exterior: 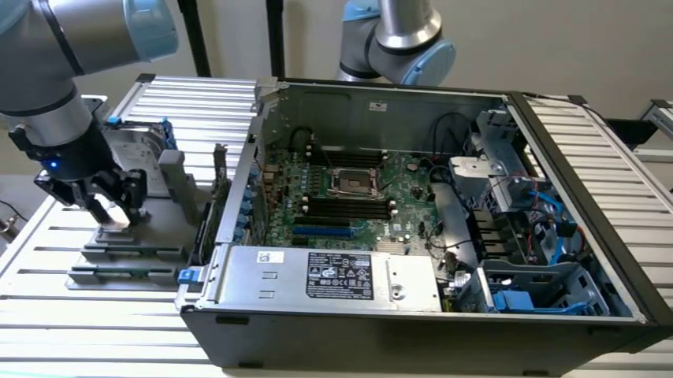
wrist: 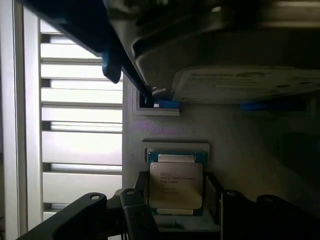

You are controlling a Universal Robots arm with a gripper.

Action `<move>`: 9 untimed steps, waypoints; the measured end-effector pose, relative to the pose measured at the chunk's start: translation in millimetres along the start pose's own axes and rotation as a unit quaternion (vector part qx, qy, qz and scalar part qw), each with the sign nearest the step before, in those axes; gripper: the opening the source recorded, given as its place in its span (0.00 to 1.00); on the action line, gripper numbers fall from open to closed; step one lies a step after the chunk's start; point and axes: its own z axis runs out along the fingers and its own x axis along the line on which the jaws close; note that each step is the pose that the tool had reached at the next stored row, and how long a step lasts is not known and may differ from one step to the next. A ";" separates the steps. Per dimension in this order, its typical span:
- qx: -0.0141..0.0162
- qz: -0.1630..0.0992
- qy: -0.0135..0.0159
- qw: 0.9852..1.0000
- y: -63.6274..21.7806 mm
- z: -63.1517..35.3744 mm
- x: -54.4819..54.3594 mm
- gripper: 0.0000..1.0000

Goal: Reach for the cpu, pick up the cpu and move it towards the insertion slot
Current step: 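Pick up the cpu and move it towards the insertion slot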

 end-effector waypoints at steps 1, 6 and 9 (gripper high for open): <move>0.000 0.000 0.000 1.000 0.1 -4.1 0.0 0.54; 0.000 0.000 0.000 1.000 0.3 -26.8 -0.8 0.54; 0.000 0.000 0.000 1.000 0.5 -40.7 -1.9 0.54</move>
